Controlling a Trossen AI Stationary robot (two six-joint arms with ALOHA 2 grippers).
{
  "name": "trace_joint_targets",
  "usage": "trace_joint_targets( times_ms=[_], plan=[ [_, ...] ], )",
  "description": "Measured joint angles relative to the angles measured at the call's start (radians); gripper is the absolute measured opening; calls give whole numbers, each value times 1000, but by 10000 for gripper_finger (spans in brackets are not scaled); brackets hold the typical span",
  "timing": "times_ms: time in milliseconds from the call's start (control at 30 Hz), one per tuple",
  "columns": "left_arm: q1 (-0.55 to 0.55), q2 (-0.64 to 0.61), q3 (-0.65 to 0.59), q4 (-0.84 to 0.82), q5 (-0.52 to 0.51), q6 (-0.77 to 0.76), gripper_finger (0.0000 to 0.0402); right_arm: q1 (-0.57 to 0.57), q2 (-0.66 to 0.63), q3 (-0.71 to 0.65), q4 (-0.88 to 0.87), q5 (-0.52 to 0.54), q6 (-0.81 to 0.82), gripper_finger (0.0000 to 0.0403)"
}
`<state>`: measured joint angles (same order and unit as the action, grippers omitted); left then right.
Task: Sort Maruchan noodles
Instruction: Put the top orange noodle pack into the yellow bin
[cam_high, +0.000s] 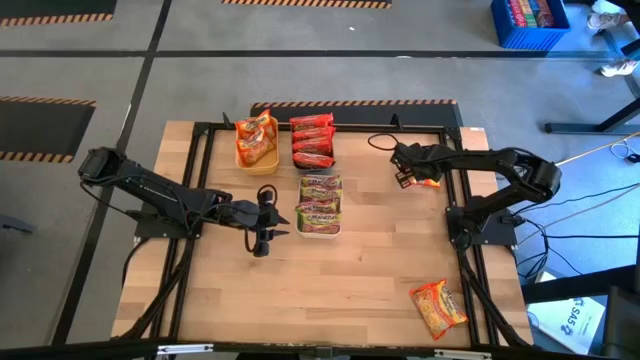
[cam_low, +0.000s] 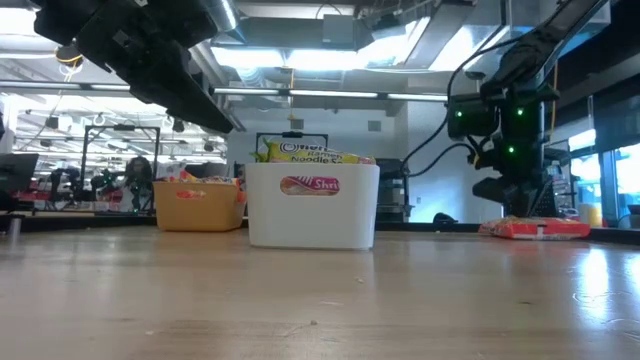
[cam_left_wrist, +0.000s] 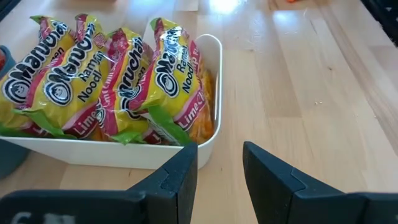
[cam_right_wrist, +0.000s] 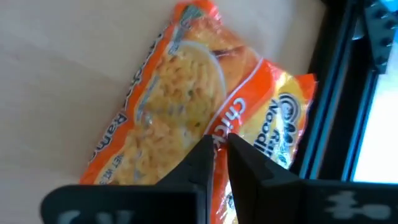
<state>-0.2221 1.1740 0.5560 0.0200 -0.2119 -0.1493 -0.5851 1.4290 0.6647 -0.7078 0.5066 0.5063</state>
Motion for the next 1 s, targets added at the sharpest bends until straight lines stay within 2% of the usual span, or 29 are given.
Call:
trace_joint_targets(
  times_ms=[100, 200, 467, 633, 767, 933, 1000],
  plan=[
    [-2, 0, 0, 0, -8, 20, 121, 24, 23, 0, -6, -69, -17, 32],
    [-2, 0, 0, 0, -28, 47, 121, 99, 28, 0, -7, -122, -6, 32],
    [-6, 6, 0, -3, -31, 47, 121, 397, 26, 2, 3, -269, 121, 33],
    [-23, 6, 0, -3, -31, 54, 121, 594, 26, 9, 13, -361, 257, 33],
    [-38, 6, 0, -4, -32, 55, 121, 720, 29, 31, 100, -430, 312, 33],
    [-83, 8, 0, -4, -31, 42, 121, 833, 29, 37, 302, -508, 365, 33],
    [-108, 21, -8, 4, -31, 22, 121, 877, 44, 39, 372, -505, 366, 33]
  ],
)
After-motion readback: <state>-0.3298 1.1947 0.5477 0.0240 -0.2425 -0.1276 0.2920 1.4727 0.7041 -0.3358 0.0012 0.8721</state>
